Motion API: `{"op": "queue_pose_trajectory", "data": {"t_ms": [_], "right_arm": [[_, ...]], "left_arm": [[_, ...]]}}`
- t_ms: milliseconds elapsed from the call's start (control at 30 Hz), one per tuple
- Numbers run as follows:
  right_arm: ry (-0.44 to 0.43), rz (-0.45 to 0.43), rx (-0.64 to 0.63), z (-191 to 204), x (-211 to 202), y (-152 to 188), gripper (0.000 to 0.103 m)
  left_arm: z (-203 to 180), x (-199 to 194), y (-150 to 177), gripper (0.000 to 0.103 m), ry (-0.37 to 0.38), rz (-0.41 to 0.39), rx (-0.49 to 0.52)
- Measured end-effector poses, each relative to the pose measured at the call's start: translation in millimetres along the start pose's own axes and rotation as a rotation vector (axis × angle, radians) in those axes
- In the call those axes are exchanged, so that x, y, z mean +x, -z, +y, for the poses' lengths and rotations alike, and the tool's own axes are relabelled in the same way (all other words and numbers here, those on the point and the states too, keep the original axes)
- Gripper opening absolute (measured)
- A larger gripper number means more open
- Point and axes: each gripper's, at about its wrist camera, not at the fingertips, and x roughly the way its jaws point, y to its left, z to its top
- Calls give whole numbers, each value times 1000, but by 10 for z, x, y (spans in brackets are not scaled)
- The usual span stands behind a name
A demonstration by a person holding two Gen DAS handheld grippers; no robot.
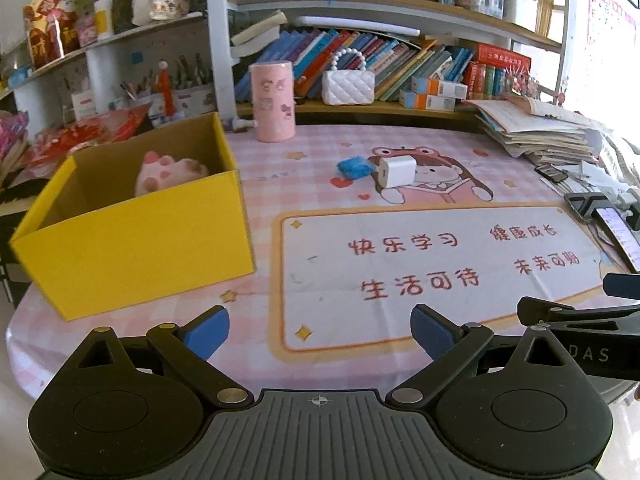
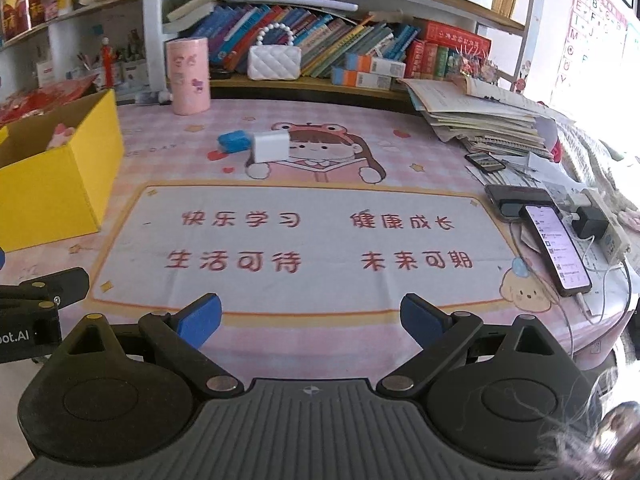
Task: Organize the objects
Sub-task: 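Withdraw both grippers from the box toward the blue eraser and white charger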
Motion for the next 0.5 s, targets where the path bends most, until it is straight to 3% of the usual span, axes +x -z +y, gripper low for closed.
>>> {"op": "queue_pose_trajectory", "data": {"t_ms": [500], "right_arm": [[-81,26,-40,-227,719,-525,94]], "left_arm": [[-199,582,-380,99,-55,26,-50]]}}
